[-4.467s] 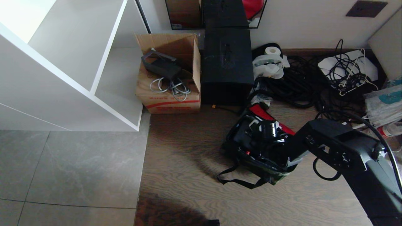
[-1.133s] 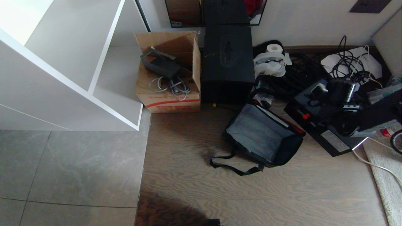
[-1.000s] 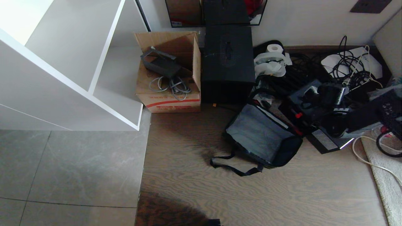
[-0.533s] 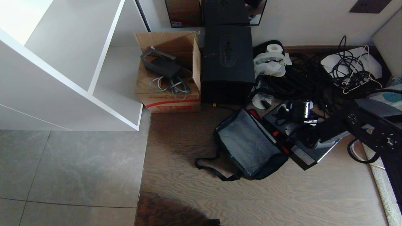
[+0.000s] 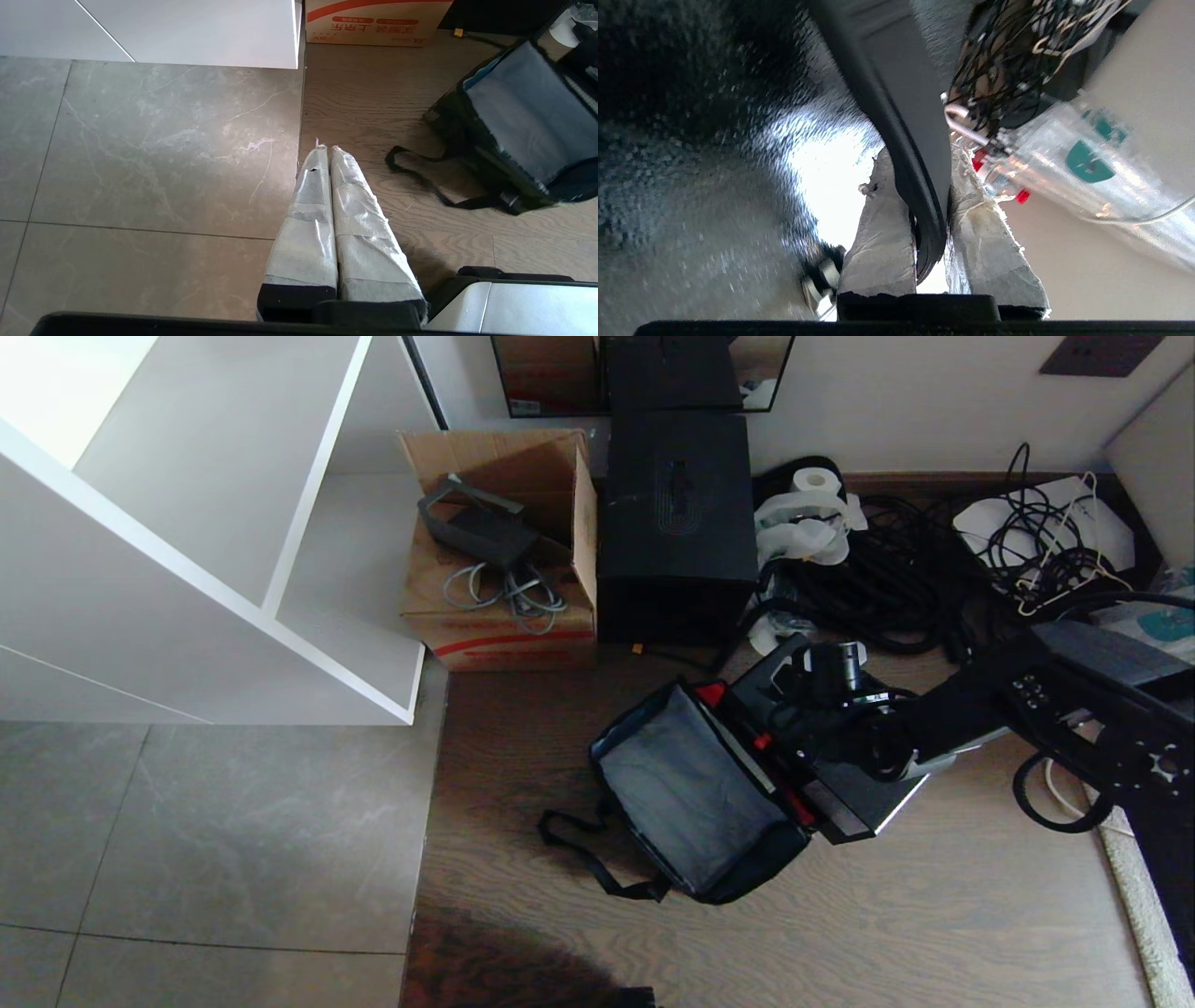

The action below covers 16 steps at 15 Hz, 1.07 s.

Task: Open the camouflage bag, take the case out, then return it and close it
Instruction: Release the handle

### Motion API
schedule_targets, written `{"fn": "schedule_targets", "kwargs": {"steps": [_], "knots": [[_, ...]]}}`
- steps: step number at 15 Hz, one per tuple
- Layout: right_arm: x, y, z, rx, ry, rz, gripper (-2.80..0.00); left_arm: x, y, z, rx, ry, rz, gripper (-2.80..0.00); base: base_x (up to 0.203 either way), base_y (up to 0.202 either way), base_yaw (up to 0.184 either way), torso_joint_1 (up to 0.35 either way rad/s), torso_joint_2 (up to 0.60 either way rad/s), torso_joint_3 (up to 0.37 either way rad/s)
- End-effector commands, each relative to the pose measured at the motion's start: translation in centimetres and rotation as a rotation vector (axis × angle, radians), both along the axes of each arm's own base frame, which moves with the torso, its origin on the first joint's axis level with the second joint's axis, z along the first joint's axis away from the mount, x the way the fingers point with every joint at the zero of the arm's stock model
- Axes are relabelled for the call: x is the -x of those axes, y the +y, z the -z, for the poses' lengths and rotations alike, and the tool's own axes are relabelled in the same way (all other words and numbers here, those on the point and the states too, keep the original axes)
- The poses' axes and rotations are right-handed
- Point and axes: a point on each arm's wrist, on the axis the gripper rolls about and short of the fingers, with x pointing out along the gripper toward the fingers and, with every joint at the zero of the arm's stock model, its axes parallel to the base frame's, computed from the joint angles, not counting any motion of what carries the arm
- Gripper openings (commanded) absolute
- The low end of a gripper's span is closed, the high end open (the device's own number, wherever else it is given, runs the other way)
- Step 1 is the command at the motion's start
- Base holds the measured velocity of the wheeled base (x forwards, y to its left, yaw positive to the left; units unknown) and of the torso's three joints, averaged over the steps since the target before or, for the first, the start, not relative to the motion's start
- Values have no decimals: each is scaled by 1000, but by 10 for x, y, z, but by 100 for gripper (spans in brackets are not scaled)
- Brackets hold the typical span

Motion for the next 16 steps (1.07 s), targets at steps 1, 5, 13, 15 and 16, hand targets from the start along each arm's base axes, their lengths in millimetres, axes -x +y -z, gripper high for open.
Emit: {"fn": "schedule_targets", "kwargs": {"steps": [1,5,13,15,16], "knots": [[-2,-2,-2,-5,-13,10,-280,0,0,0,0,0,0,-280,0,0,0,0,0,0],[-13,-25,-1,-20,-40,71,-280,0,0,0,0,0,0,-280,0,0,0,0,0,0],[-47,-56,24,-35,-79,152,-280,0,0,0,0,0,0,-280,0,0,0,0,0,0],[-58,-64,31,-38,-98,169,-280,0,0,0,0,0,0,-280,0,0,0,0,0,0],[-61,-67,37,-37,-93,176,-280,0,0,0,0,0,0,-280,0,0,0,0,0,0]]}}
